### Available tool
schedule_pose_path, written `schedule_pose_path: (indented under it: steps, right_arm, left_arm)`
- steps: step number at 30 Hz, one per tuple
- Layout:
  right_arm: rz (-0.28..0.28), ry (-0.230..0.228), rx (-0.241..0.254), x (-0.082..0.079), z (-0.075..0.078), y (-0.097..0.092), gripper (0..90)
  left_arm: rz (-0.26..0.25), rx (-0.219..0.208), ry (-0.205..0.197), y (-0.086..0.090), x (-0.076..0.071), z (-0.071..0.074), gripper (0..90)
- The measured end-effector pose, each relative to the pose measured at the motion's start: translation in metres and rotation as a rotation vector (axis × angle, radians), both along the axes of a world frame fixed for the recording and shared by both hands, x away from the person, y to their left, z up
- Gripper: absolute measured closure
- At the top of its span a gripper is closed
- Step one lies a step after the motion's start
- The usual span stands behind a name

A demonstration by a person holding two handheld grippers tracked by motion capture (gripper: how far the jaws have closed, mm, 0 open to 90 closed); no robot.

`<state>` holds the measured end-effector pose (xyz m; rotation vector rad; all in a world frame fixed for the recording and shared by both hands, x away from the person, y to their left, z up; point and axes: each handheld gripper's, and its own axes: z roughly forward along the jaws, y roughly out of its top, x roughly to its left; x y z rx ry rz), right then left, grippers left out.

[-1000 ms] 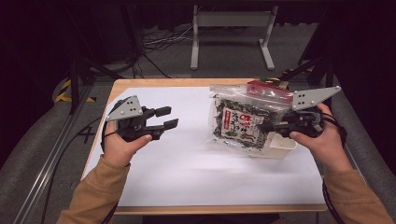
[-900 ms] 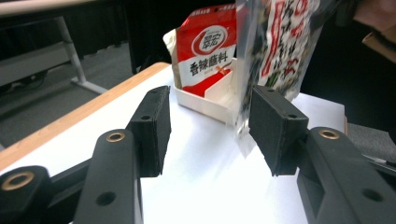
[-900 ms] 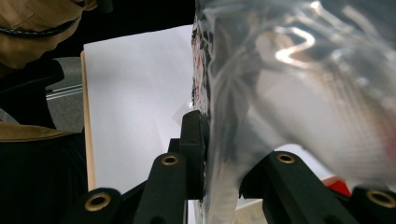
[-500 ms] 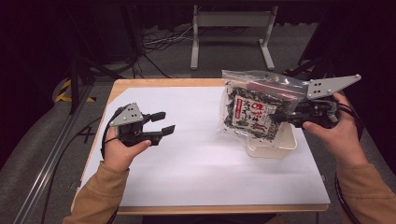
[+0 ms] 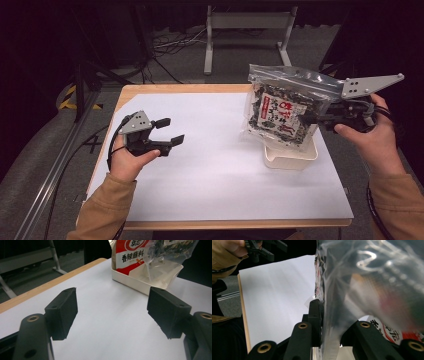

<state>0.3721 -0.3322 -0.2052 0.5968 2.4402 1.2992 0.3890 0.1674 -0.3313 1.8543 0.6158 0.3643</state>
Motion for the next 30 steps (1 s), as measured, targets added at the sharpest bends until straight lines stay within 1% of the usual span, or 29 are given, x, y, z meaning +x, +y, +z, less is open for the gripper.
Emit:
schedule_pose_path:
  steps: [1,5,6,11,13,15,16,17,18,19,22,25,29,30]
  right_arm:
    - [-0.007,0.000,0.001,0.000,0.001,-0.002,75.1]
    - [-0.040,-0.005,0.003,0.002,0.002,-0.008,75.1]
    - [-0.047,-0.006,0.003,0.002,0.002,-0.009,75.1]
    - [-0.071,-0.007,0.011,0.005,0.000,-0.014,75.1]
    - [-0.094,-0.011,0.014,0.007,-0.002,-0.018,75.1]
    - [-0.098,-0.012,0.017,0.007,-0.002,-0.018,75.1]
    - [-0.112,-0.020,0.018,0.008,-0.004,-0.021,75.1]
    - [-0.112,-0.020,0.018,0.008,-0.004,-0.021,75.1]
    - [-0.119,-0.022,0.019,0.009,-0.004,-0.022,75.1]
    - [-0.135,-0.023,0.023,0.010,-0.006,-0.023,75.1]
    - [-0.154,-0.029,0.021,0.011,-0.010,-0.026,75.1]
    - [-0.178,-0.036,0.040,0.012,-0.014,-0.028,75.2]
    - [-0.200,-0.027,0.052,0.014,-0.018,-0.030,75.1]
    - [-0.230,-0.019,0.049,0.015,-0.021,-0.032,75.1]
  left_arm:
    - [0.002,0.006,-0.004,0.001,0.001,-0.001,24.1]
    - [0.013,0.008,0.005,0.005,0.003,-0.005,23.0]
    - [0.017,0.001,0.010,0.005,0.003,-0.006,22.9]
    - [0.025,0.004,0.011,0.007,0.004,-0.007,22.4]
    - [0.029,0.008,0.011,0.008,0.005,-0.008,22.0]
    - [0.030,0.007,0.011,0.009,0.005,-0.009,21.7]
    - [0.035,0.005,0.012,0.009,0.005,-0.009,21.4]
    - [0.036,0.012,0.005,0.010,0.006,-0.010,21.4]
    - [0.041,0.009,0.013,0.011,0.006,-0.011,21.2]
    - [0.041,0.009,0.013,0.011,0.006,-0.011,20.8]
    - [0.049,0.010,0.015,0.014,0.007,-0.013,20.3]
    - [0.053,0.012,0.018,0.015,0.007,-0.015,20.3]
    - [0.054,0.011,0.023,0.017,0.008,-0.017,20.2]
    - [0.055,0.011,0.027,0.017,0.007,-0.017,20.2]
